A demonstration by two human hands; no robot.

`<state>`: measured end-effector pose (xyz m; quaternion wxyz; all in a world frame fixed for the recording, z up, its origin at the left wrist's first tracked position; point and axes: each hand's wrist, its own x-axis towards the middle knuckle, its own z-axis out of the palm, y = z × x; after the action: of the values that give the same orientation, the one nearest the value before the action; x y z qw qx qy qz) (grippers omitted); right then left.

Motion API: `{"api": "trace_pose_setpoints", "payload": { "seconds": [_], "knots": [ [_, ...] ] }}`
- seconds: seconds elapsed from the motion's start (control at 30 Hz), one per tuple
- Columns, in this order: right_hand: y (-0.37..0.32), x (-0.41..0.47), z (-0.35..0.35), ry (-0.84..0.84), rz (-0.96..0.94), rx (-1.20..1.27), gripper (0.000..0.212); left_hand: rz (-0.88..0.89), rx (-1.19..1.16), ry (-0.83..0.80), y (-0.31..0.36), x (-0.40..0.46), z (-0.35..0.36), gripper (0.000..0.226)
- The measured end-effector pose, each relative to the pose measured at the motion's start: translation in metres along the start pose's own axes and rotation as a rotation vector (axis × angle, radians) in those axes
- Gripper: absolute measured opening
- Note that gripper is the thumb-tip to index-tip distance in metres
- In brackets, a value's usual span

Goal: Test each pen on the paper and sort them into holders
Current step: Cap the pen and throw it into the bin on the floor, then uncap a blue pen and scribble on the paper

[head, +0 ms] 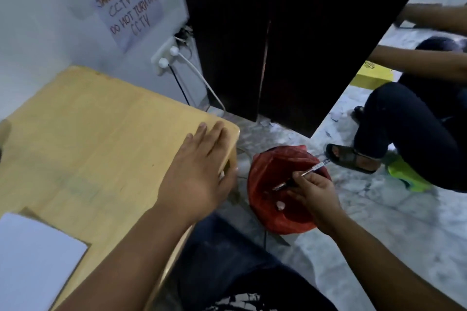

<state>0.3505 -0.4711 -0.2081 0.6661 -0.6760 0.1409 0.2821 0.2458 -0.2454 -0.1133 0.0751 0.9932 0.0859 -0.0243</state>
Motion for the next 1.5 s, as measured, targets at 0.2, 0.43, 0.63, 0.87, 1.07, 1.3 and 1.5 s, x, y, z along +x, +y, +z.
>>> {"api": "trace_pose_setpoints", "payload": {
  "seconds": [0.2,0.43,0.63,0.87,1.07,1.3,1.5],
  "knots": [
    [0.031,0.017,-0.016,0.05,0.143,-0.069,0.011,0.023,-0.049,0.009,0.003,-0.005,-0.007,0.074],
    [0.042,0.023,-0.022,0.06,0.144,-0.121,0.008,0.012,-0.077,0.024,0.003,-0.006,-0.006,0.072],
    [0.047,0.02,-0.025,0.043,0.161,-0.11,0.008,0.026,-0.097,0.037,0.002,-0.007,-0.005,0.073],
    [0.015,0.018,-0.006,0.023,-0.003,-0.171,0.023,-0.006,-0.294,0.084,-0.001,-0.007,-0.005,0.068],
    [-0.063,-0.01,0.034,-0.108,-0.335,-0.233,0.017,-0.133,-0.448,0.2,-0.022,-0.034,-0.024,0.059],
    [-0.103,-0.053,0.121,-0.311,-0.562,-0.296,0.016,-0.385,-0.416,0.351,-0.081,-0.115,-0.057,0.055],
    [-0.086,-0.101,0.212,-0.628,-0.569,-0.399,0.017,-0.611,-0.393,0.409,-0.128,-0.216,-0.072,0.035]
  ]
}}
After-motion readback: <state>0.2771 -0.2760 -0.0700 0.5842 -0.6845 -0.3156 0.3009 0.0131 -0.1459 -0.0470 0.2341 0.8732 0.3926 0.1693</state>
